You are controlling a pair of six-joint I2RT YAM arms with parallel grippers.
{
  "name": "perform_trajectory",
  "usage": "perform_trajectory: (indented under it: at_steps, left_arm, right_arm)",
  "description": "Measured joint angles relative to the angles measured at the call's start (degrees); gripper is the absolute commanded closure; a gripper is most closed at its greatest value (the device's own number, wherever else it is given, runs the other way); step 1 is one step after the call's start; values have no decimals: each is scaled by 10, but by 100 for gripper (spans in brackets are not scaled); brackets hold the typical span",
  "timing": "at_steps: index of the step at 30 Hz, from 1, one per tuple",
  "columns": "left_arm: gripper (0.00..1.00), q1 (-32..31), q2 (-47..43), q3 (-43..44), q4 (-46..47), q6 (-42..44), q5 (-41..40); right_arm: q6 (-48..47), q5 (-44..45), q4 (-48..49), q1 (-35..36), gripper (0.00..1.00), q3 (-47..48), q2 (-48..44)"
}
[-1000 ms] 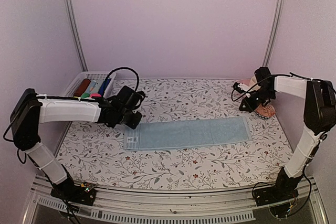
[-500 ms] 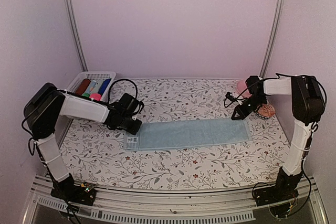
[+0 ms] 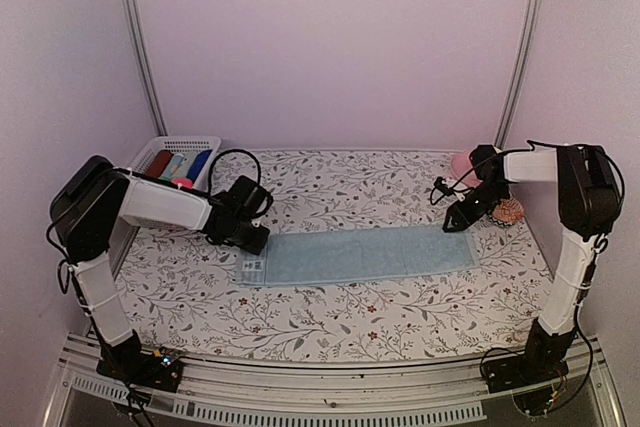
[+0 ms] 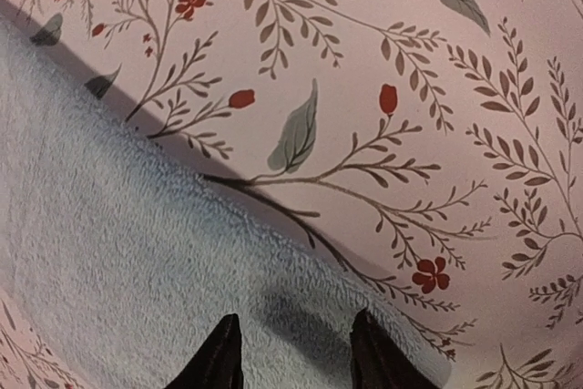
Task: Roll the towels
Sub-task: Pick up the towel from the center of the board.
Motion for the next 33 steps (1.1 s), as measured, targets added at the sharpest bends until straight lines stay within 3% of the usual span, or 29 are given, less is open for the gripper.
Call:
perform_trajectory:
  at_steps: [8,13,19,26,33]
  left_arm:
    - [33,-6,-67,2,-19,1,-9]
    - [24,-45,-126,2,-25,1,-38]
    - [23,-113,-163,-17,-24,0,-80]
    - [23,-136,-164,-44,-28,-8,-118]
    - [22,-140,-164,-45,-28,-12,-142]
  right_arm:
    - [4,-6,-5,-47,46,-49,-118]
    - [17,-17,-9,-80,44,-111,-137]
    - [26,-18,-29,-85,45,-170,-136]
    - [36,-36,-27,-85,47,-167,-120]
    - [47,-51,-20,-85,64,-139,-89]
